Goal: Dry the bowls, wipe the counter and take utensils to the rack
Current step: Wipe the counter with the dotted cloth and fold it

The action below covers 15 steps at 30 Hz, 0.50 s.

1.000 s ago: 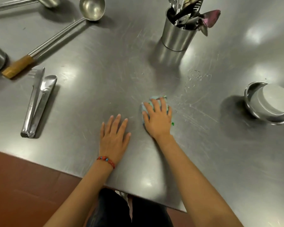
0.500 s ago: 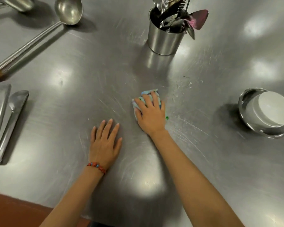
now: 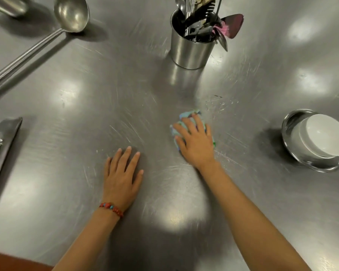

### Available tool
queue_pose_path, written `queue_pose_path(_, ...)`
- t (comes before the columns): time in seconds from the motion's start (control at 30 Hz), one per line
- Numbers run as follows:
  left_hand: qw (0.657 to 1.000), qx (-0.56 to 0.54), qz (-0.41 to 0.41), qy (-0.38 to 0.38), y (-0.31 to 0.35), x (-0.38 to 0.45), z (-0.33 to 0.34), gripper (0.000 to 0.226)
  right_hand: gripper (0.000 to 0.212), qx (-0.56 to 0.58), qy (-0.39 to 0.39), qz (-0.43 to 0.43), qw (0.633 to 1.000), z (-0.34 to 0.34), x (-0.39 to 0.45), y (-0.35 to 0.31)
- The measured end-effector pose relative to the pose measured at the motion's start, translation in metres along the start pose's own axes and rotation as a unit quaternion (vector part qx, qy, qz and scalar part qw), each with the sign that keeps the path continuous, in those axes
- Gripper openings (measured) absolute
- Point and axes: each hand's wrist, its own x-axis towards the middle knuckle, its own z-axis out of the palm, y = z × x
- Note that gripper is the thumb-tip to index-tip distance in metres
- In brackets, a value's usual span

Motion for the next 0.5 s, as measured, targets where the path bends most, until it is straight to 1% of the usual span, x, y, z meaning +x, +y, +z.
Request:
queue_pose_path(0.03,1.0,-0.003,0.011,0.005,0.006,0.007,0.001,0.051,0.034,-0.004,0.001,-0.045,0.999,0.0,-0.015,0.0)
queue_pose_path(0.1,0.999,-0.004,0.038,0.002,0.018,0.023,0.002,0.05,0.035,0.003,-0.019,-0.135,0.991,-0.005,-0.028,0.017)
queue_pose_path(0.13,0.999,-0.003,0.047,-0.002,0.023,0.032,0.003,0.05,0.036,0.007,-0.039,-0.161,0.986,-0.008,-0.024,0.029)
queue_pose_path(0.17,0.999,-0.001,0.052,-0.008,0.027,0.04,0.004,0.05,0.037,0.007,-0.048,-0.159,0.986,-0.01,-0.017,0.042)
queue_pose_path(0.2,0.998,0.0,0.054,-0.016,0.03,0.047,0.006,0.051,0.037,0.011,-0.046,-0.12,0.992,-0.011,-0.006,0.055)
queue_pose_path(0.27,0.998,0.004,0.05,-0.031,0.031,0.055,0.011,0.054,0.037,0.023,-0.026,0.025,0.999,-0.015,0.022,0.082)
queue_pose_path(0.3,0.998,0.009,0.049,-0.033,0.03,0.056,0.014,0.054,0.037,0.022,-0.01,0.089,0.996,-0.018,0.035,0.093)
queue_pose_path(0.33,0.998,0.014,0.051,-0.031,0.029,0.057,0.016,0.054,0.037,0.017,0.001,0.135,0.991,-0.019,0.044,0.098)
queue_pose_path(0.4,0.998,0.018,0.055,-0.023,0.027,0.057,0.018,0.052,0.038,0.009,0.015,0.172,0.985,-0.016,0.05,0.092)
queue_pose_path(0.43,0.998,0.017,0.056,-0.018,0.027,0.057,0.019,0.051,0.038,0.01,0.019,0.165,0.986,-0.012,0.045,0.086)
queue_pose_path(0.5,0.998,0.02,0.056,-0.012,0.027,0.057,0.02,0.05,0.037,0.016,0.027,0.104,0.994,-0.008,0.024,0.078)
